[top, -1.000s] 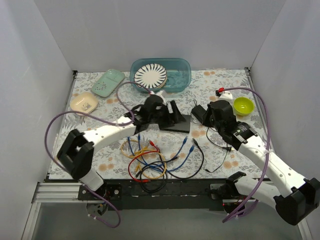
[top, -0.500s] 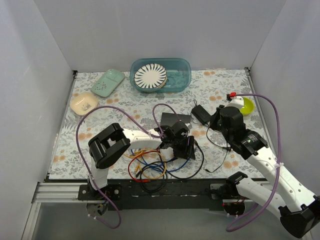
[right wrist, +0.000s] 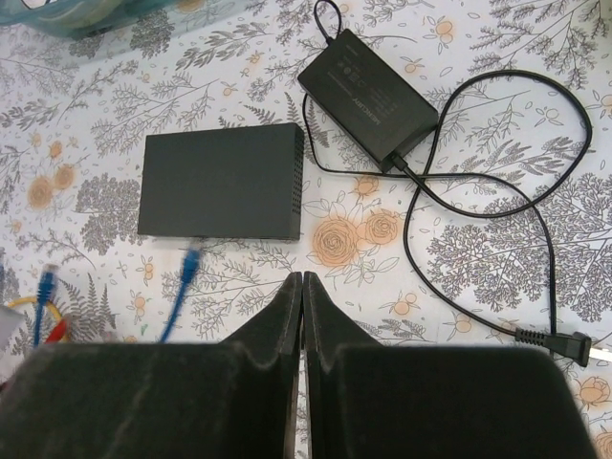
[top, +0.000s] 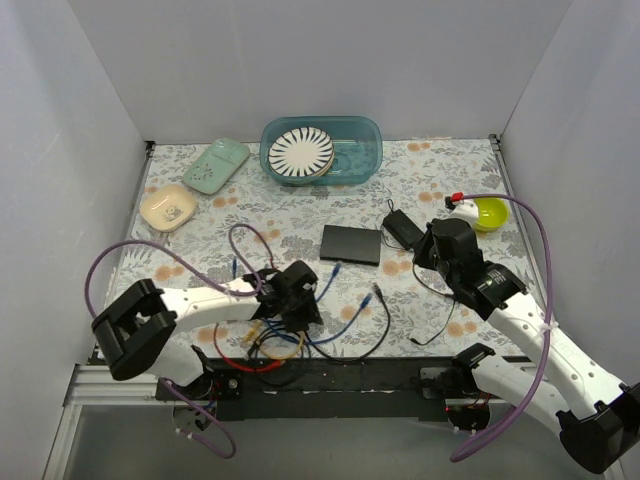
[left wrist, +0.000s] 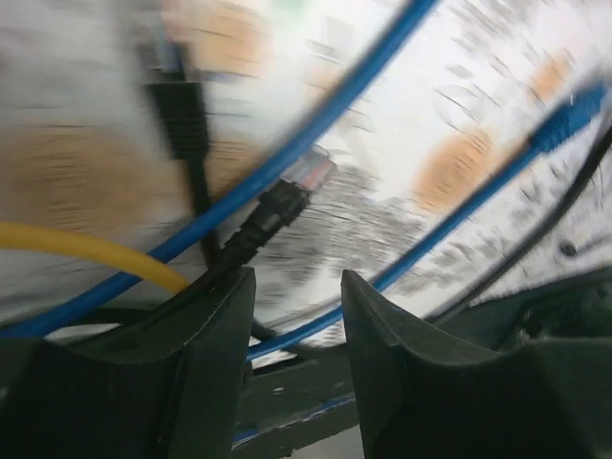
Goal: Pull the plug from the switch port
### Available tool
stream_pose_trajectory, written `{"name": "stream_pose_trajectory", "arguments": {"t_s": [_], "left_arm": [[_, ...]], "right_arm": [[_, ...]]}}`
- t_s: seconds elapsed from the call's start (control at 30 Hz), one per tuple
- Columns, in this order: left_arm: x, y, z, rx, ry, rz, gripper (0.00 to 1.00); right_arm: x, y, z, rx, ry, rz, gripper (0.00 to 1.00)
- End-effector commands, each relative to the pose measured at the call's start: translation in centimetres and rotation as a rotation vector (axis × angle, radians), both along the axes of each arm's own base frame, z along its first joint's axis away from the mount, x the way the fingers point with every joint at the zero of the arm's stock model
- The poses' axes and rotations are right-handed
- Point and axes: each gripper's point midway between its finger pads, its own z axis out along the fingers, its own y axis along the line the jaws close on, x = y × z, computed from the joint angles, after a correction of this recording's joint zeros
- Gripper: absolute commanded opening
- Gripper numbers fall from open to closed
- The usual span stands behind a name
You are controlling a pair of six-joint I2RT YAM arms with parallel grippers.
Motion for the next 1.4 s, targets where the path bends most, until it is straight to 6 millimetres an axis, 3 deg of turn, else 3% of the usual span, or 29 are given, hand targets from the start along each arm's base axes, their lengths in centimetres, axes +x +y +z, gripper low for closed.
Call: {"name": "stream_pose_trajectory", "arguments": {"t_s": [0.0,0.17,0.23,0.4,0.53,0.7,0.8,0.9,1.03,1.07,1.13,1.17,1.23,1.27,1.3,1.33,1.37], "left_arm": [[-2.2,16.0,-4.3,0.441,0.147,0.347,0.43],[-1.1,18.1,-3.4,0.394,0.201,0.565,0.46],[-0.3,19.4,-3.0,0.406,0.251,0.674,0.4],[0.7,24.9,-2.4,0.496,0.369,0.946,0.38],[1.2,28.0,-2.1,0.482,0.443,1.119,0.36],[6.2,32.5,0.8,0.368,0.342,1.266,0.35],[9.3,33.0,3.3,0.333,0.247,1.235,0.36],[12.1,31.2,6.4,0.221,0.096,1.134,0.42],[14.2,25.1,9.9,0.11,-0.055,0.919,0.56],[14.8,22.3,11.1,0.056,-0.119,0.844,0.59],[15.0,19.1,12.7,-0.068,-0.199,0.772,0.64],[15.6,15.0,14.4,-0.21,-0.254,0.651,0.65],[15.6,11.5,15.2,-0.301,-0.267,0.56,0.7],[15.2,8.7,14.2,-0.295,-0.233,0.477,0.7],[15.1,7.2,13.3,-0.272,-0.207,0.427,0.7],[15.6,5.4,14.3,-0.265,-0.228,0.357,0.7],[14.4,3.1,11.0,-0.185,-0.146,0.282,0.7]], "right_arm": [[0.3,0.2,0.4,0.049,-0.029,-0.011,0.07],[0.0,0.4,0.0,0.06,-0.021,0.001,0.06],[-0.1,0.6,-0.1,0.064,-0.017,0.007,0.06],[-0.2,0.7,0.1,0.063,-0.013,0.017,0.06],[-0.3,0.3,0.3,0.05,-0.022,0.009,0.06],[-0.3,-0.1,0.7,0.03,-0.031,0.006,0.06],[-0.2,-0.2,1.1,0.022,-0.042,0.005,0.06],[0.0,-0.2,1.5,0.017,-0.057,0.009,0.06],[0.2,-0.6,0.4,-0.026,-0.029,-0.006,0.11],[0.3,-0.7,0.1,-0.031,-0.023,-0.011,0.18],[0.4,-0.7,-0.6,-0.029,-0.006,-0.023,0.3],[0.3,-0.5,-1.1,-0.023,0.007,-0.02,0.36],[0.6,-0.3,-1.9,-0.029,0.038,-0.021,0.4],[0.7,0.0,-1.9,-0.026,0.047,-0.007,0.42],[0.9,0.2,-2.6,-0.038,0.076,-0.005,0.43],[1.1,0.4,-2.8,-0.038,0.088,0.0,0.43],[1.1,0.9,-3.0,-0.036,0.104,0.025,0.43]]}}
